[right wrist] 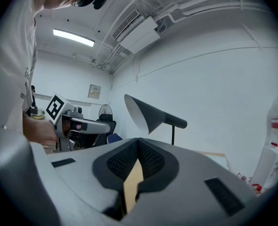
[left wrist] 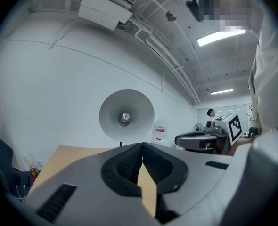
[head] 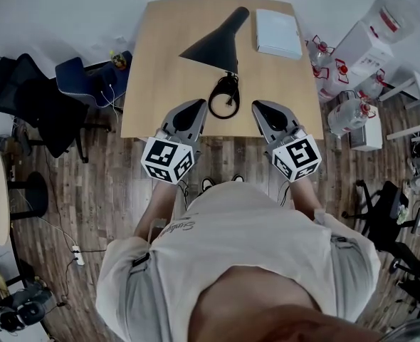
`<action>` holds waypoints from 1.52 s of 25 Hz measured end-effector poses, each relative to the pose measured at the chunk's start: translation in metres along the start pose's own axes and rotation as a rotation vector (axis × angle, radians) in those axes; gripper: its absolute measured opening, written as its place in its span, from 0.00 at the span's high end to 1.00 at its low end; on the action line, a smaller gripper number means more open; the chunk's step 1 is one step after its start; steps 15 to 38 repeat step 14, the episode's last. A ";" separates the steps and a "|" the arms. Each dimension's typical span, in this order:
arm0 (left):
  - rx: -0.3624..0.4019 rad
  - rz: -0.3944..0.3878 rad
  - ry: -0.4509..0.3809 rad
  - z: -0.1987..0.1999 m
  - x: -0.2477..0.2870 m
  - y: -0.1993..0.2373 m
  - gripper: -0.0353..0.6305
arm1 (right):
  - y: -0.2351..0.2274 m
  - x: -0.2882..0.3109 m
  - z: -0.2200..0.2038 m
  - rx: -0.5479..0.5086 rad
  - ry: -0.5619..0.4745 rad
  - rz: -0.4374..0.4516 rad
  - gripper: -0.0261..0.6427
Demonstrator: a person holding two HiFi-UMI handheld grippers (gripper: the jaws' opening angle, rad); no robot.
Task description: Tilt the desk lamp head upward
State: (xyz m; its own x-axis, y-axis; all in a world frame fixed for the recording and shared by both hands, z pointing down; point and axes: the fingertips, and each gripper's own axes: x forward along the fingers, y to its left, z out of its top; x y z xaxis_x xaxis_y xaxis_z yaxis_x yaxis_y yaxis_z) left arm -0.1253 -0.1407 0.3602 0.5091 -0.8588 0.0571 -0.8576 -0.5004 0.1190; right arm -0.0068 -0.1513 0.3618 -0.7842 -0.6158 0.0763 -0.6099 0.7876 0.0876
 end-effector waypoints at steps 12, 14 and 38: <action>-0.008 0.003 0.020 -0.006 -0.004 0.015 0.93 | 0.002 0.012 -0.007 0.022 -0.003 -0.020 0.97; -0.012 0.006 0.022 -0.007 -0.005 0.018 0.93 | 0.000 0.010 -0.012 0.030 0.001 -0.031 0.97; -0.012 0.006 0.022 -0.007 -0.005 0.018 0.93 | 0.000 0.010 -0.012 0.030 0.001 -0.031 0.97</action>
